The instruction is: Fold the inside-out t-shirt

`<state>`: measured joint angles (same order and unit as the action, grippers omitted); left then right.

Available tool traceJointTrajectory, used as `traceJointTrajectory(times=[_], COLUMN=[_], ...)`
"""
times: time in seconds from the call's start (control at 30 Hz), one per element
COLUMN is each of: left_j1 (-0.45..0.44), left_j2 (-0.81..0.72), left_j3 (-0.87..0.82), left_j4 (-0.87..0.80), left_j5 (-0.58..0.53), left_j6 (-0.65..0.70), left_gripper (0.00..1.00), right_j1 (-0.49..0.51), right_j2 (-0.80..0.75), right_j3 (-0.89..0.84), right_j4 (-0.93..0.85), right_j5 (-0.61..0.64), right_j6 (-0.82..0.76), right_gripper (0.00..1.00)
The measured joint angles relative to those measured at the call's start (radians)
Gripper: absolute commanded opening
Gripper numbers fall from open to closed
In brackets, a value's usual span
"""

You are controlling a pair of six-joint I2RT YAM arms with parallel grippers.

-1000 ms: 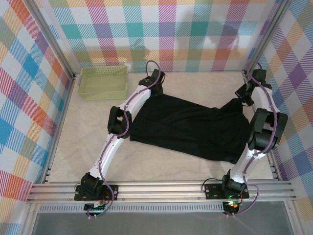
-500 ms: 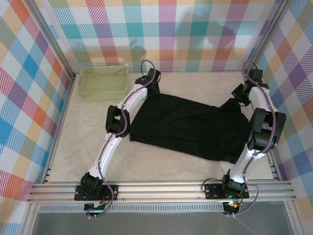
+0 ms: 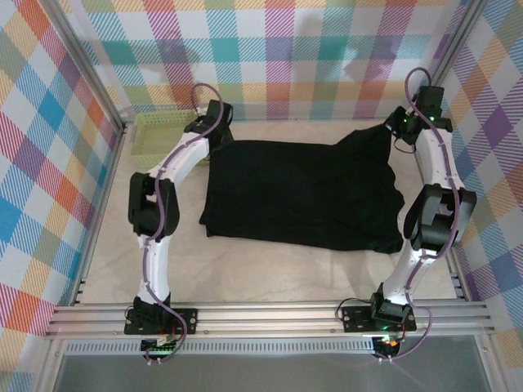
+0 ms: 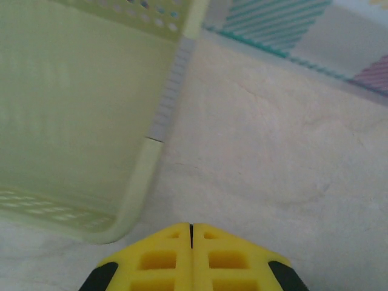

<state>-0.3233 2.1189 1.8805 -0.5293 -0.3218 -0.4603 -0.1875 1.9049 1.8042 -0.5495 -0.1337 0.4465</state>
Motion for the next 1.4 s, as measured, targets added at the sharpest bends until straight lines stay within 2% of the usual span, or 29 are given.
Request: traceJointTrajectory(times=[0.17,0.3,0.4,0.57,0.77,1.03,1.17,1.23,1.27,1.33,1.4], left_j1=[0.001,0.0,0.0,0.0,0.0,0.0,0.0,0.0,0.0,0.001,0.001], left_j2=[-0.089,-0.122,-0.156,-0.235,-0.282,-0.318,-0.342,-0.342,-0.342,-0.342,-0.342], left_j3=[-0.166,-0.276,-0.356,-0.477,-0.586,-0.723,-0.791,-0.813,-0.826,-0.844,-0.85], left_j4=[0.068,0.1,0.117,0.158,0.218,0.282,0.303,0.307,0.309,0.315,0.315], left_j5=[-0.018,-0.017,-0.016,-0.017,-0.017,-0.016,-0.016,-0.014,-0.012,-0.009,-0.009], left_j6=[-0.008,-0.015,-0.022,-0.026,-0.031,-0.044,-0.048,-0.05,-0.051,-0.052,-0.056], left_gripper=[0.0,0.0,0.0,0.0,0.0,0.01,0.08,0.21,0.28,0.33,0.35], right_j1=[0.038,0.056,0.064,0.078,0.082,0.082,0.082,0.082,0.082,0.082,0.082], right_j2=[-0.002,-0.068,-0.173,-0.451,-0.727,-0.933,-1.013,-1.046,-1.057,-1.061,-1.043], right_j3=[-0.008,-0.122,-0.249,-0.503,-0.721,-0.954,-1.024,-1.058,-1.077,-1.108,-1.123], right_j4=[-0.001,-0.004,-0.029,-0.074,-0.127,-0.204,-0.246,-0.255,-0.258,-0.261,-0.264], right_j5=[-0.009,-0.015,-0.008,0.06,0.111,0.107,0.107,0.107,0.107,0.107,0.107], right_j6=[-0.019,-0.018,-0.005,0.06,0.097,0.136,0.171,0.187,0.194,0.204,0.204], right_gripper=[0.0,0.0,0.0,0.0,0.0,0.0,0.0,0.08,0.17,0.36,0.51])
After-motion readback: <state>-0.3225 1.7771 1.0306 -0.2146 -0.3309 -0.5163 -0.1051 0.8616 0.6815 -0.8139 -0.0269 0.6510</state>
